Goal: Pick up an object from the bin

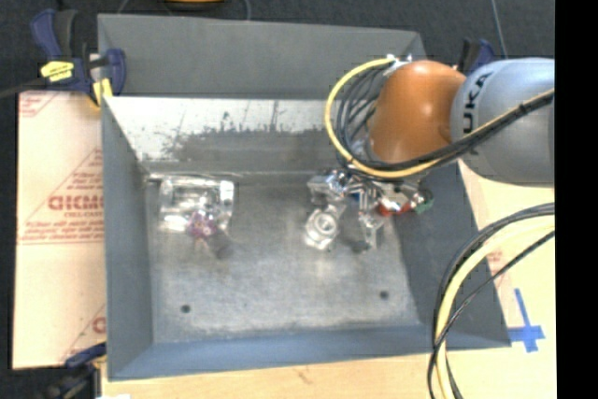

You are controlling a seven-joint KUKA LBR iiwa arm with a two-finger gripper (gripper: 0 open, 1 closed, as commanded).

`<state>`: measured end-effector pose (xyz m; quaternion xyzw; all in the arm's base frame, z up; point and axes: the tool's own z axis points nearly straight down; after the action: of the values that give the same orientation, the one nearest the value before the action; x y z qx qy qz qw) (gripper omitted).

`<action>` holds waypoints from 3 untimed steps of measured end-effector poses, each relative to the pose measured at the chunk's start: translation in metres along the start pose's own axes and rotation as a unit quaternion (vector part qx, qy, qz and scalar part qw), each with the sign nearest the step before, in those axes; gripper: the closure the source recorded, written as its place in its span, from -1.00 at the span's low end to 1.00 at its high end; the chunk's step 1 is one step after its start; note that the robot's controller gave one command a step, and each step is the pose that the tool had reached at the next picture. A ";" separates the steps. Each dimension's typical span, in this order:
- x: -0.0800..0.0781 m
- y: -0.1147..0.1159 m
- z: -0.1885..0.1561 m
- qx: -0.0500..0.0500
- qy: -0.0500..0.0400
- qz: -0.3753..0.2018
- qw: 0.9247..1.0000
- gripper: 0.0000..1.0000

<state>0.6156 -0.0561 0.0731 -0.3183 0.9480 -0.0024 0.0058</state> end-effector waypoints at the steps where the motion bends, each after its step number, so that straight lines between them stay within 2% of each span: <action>1: 0.001 0.008 0.000 -0.001 0.001 -0.119 0.993 -1.00; 2: -0.001 0.009 -0.002 -0.002 -0.001 -0.117 0.993 1.00; 3: -0.048 0.019 -0.034 -0.003 0.001 -0.303 0.953 1.00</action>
Offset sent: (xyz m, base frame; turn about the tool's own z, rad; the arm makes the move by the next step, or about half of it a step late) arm -0.0080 0.0072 -0.0031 -0.2414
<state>0.6415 -0.0119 0.1073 -0.5905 0.8070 -0.0013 0.0033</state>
